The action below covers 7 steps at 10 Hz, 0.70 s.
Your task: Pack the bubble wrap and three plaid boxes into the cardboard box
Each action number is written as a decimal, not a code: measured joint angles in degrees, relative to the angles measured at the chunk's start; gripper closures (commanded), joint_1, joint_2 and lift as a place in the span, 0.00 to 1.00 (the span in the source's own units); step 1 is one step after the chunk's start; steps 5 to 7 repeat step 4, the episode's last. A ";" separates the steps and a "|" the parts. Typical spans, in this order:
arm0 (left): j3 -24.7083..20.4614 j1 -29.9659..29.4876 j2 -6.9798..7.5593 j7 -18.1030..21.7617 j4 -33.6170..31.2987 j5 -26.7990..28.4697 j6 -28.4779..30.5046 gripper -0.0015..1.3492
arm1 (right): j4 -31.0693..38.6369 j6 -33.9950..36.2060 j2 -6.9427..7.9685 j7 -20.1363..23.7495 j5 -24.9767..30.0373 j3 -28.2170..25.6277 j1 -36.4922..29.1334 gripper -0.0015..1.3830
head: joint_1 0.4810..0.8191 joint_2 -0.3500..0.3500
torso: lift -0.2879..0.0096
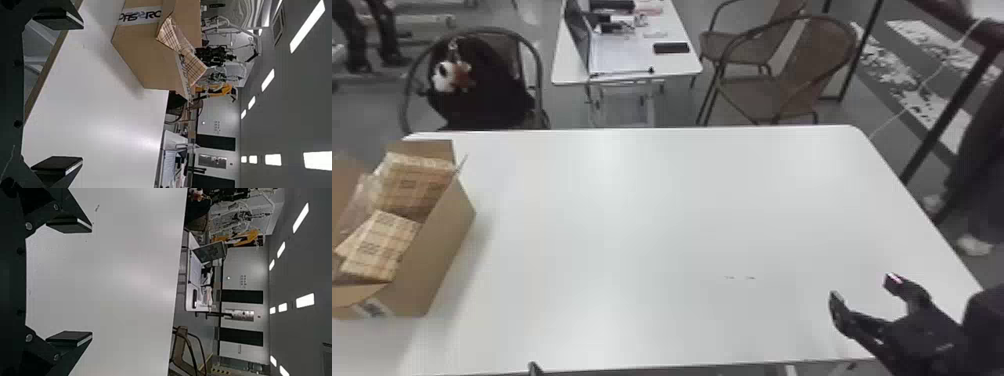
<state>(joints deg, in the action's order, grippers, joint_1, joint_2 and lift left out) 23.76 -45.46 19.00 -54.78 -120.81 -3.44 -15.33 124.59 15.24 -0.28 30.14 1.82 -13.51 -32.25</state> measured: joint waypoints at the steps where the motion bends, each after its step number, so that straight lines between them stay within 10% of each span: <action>1: 0.91 0.56 0.98 -0.53 0.15 -0.61 -0.24 0.07 | 0.96 0.04 0.21 -1.37 1.24 0.09 -0.30 0.23 | 0.63 0.46 | 0.47; 7: 1.47 1.29 1.44 -0.50 0.82 -1.41 -1.07 0.07 | 2.18 -0.87 0.28 -2.56 3.22 0.15 -1.15 0.23 | 0.63 0.43 | 0.47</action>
